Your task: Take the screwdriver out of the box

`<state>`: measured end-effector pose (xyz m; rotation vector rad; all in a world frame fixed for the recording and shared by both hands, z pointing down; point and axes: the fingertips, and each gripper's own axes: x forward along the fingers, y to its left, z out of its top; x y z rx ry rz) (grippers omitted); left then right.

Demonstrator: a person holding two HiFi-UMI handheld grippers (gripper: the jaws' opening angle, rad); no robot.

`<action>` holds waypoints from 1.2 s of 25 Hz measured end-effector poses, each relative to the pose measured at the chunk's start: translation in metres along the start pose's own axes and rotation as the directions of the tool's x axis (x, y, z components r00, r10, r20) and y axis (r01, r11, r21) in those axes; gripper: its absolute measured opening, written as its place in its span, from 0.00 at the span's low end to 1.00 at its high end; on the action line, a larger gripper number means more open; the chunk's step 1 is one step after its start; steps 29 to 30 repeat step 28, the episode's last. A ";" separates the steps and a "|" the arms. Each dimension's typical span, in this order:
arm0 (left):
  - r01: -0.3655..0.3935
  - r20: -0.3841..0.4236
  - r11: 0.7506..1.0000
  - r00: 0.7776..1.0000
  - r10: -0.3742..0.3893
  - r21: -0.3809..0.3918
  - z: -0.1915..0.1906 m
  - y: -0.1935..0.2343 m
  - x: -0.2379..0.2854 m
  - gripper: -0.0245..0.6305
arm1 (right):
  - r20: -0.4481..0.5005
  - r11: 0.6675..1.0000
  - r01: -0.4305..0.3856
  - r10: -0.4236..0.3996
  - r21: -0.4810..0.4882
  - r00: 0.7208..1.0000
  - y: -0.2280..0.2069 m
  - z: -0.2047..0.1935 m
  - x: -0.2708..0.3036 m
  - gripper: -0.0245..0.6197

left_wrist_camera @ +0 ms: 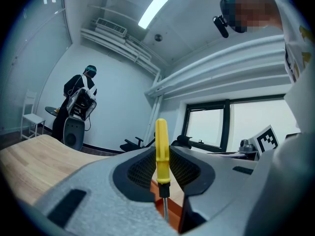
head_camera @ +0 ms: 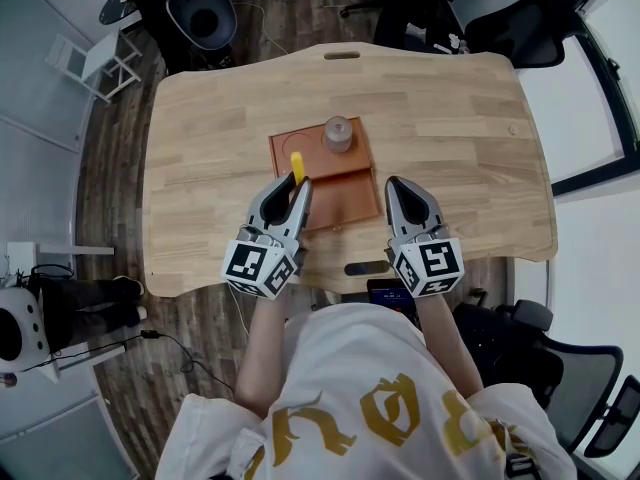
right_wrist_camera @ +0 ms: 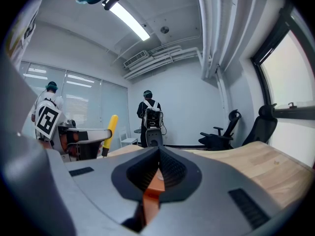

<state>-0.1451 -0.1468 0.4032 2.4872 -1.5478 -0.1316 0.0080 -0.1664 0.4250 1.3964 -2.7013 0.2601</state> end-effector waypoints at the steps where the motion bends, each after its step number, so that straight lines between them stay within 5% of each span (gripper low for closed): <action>1: 0.000 -0.002 1.000 1.000 0.000 -0.001 -0.001 0.001 0.000 0.17 | -0.003 1.000 0.000 0.000 -0.003 1.000 0.000 -0.001 0.001 0.05; 30: 0.012 -0.031 1.000 0.999 -0.012 -0.023 -0.010 0.010 0.015 0.17 | -0.047 1.000 -0.004 0.003 -0.016 0.999 -0.005 -0.009 0.016 0.05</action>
